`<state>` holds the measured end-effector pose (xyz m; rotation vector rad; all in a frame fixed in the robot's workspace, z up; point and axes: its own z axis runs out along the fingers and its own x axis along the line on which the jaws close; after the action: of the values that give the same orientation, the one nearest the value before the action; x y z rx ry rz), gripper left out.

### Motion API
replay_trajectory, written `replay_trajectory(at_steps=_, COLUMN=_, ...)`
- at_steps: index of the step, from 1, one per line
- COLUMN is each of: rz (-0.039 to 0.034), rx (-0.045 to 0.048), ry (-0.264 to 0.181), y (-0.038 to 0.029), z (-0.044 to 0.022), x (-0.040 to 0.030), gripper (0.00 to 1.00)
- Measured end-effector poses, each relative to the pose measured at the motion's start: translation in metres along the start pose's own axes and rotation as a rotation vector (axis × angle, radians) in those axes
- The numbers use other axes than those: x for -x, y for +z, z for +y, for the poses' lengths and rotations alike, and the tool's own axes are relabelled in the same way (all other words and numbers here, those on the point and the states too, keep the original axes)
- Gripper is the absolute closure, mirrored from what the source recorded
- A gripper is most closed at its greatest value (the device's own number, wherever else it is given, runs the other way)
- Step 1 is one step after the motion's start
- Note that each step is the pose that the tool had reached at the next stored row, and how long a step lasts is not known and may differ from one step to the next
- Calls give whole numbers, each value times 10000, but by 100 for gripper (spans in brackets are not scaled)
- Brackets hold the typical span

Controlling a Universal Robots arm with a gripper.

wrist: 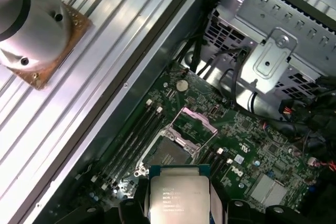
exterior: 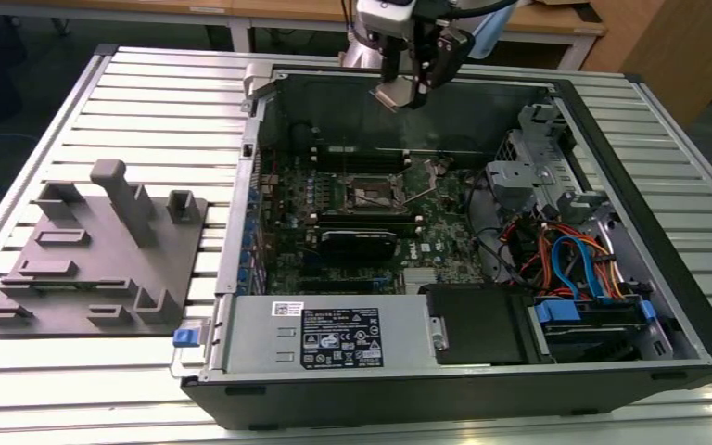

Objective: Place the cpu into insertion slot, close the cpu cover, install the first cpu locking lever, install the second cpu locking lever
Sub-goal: 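Place the cpu into insertion slot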

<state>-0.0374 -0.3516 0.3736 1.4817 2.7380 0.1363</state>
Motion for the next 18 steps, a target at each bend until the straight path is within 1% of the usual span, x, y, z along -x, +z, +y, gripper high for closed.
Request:
replay_trajectory(at_steps=3, rz=-44, rx=8, ry=473, y=5, z=0, x=0, gripper=46)
replay_trajectory(at_steps=6, rz=-71, rx=12, ry=759, y=7, z=-1, x=0, gripper=46)
replay_trajectory(at_steps=9, rz=-78, rx=14, ry=845, y=8, z=-1, x=0, gripper=46)
replay_trajectory(at_steps=18, rz=-80, rx=14, ry=859, y=11, z=-1, x=0, gripper=46)
